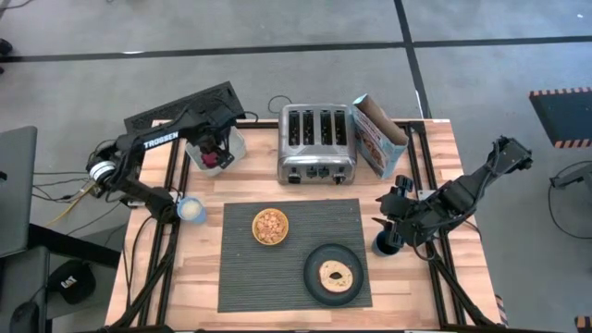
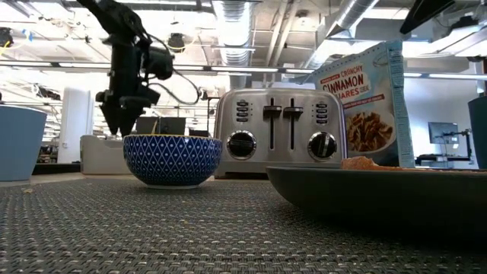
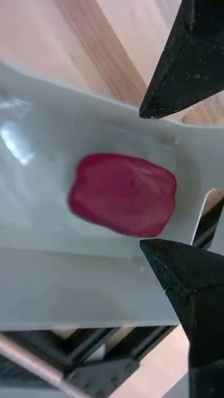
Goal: Arrange a breakfast setting
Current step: Put the apple on the gray place mat to the right side of the yellow bowl
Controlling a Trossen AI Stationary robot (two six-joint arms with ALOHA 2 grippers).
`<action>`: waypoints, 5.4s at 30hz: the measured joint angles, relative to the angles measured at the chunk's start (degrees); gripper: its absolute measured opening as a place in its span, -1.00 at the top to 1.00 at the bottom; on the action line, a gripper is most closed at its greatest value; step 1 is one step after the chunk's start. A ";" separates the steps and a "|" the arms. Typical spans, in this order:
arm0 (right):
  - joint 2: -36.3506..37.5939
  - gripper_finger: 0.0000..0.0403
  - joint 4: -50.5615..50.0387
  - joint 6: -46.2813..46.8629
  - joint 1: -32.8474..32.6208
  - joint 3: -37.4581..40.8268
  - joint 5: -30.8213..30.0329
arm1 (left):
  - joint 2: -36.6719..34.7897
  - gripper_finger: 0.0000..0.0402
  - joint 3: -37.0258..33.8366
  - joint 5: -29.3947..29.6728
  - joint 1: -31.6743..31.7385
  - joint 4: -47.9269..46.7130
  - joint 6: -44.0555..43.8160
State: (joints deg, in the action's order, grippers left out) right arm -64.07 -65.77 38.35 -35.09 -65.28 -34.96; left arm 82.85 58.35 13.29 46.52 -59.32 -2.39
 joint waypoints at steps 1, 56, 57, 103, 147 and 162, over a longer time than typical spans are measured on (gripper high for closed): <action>0.00 -0.37 0.06 0.00 0.00 0.00 0.00 | 0.74 -0.57 -0.43 0.20 0.08 0.35 0.00; 0.02 -0.37 3.02 -0.47 -1.28 0.00 -3.88 | -15.15 -0.22 10.93 2.37 -27.55 -1.12 -16.12; 0.02 -0.37 3.50 -0.48 -1.67 0.00 -4.09 | -15.79 -0.22 10.93 2.32 -29.77 0.29 -16.47; -22.56 -0.37 63.58 -38.90 6.14 -0.02 3.50 | -16.09 -0.23 -25.61 5.58 -72.40 89.35 -5.38; -37.11 -0.78 92.55 -35.63 16.31 -2.06 12.72 | -16.09 -0.23 -30.64 8.51 -71.58 89.19 -7.13; -43.04 -0.72 94.85 -30.80 20.30 -6.68 18.35 | -16.06 -0.23 -30.62 8.27 -71.54 88.49 -6.19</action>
State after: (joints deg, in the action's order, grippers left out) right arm -107.11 29.08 7.55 -14.79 -71.96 -16.61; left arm 66.79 27.73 21.56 -25.01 29.17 -8.58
